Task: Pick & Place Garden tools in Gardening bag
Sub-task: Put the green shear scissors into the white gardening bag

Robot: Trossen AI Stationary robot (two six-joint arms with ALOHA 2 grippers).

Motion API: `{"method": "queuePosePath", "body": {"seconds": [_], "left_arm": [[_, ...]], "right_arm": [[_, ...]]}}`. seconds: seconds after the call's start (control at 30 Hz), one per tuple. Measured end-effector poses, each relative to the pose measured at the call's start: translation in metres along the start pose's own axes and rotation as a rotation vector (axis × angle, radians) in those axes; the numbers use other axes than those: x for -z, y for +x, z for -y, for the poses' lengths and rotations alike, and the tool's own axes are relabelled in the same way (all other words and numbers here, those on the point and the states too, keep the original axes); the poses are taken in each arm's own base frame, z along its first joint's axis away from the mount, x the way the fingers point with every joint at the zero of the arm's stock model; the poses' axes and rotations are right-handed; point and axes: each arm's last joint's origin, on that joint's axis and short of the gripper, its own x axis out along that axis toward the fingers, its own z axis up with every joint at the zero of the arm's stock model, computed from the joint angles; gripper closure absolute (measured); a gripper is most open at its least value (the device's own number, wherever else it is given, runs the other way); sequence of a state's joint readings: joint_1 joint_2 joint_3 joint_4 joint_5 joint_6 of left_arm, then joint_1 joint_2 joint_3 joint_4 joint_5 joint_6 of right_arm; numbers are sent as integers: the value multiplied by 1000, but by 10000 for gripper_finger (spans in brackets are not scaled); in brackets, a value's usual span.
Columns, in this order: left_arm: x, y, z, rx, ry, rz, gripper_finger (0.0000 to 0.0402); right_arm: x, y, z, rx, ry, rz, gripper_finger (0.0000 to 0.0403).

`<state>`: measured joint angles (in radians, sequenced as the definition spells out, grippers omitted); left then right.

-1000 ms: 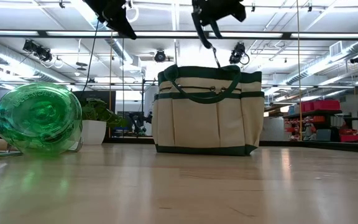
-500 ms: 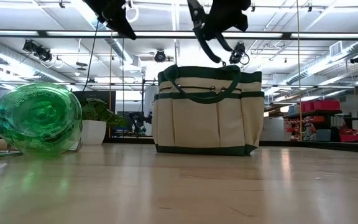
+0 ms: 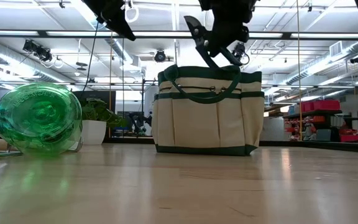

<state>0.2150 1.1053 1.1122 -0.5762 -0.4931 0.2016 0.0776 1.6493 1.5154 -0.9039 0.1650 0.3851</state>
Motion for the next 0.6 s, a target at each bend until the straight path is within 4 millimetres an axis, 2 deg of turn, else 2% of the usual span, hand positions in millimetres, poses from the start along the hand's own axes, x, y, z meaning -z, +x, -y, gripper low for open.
{"method": "queuePosePath", "body": {"seconds": [0.13, 0.43, 0.6], "left_arm": [[0, 0, 0, 1, 1, -2, 310], [1, 0, 0, 1, 3, -5, 310], [0, 0, 0, 1, 2, -4, 310]], "right_arm": [[1, 4, 0, 10, -2, -7, 352], [25, 41, 13, -16, 65, -97, 352], [25, 42, 16, -43, 71, -111, 352]]}}
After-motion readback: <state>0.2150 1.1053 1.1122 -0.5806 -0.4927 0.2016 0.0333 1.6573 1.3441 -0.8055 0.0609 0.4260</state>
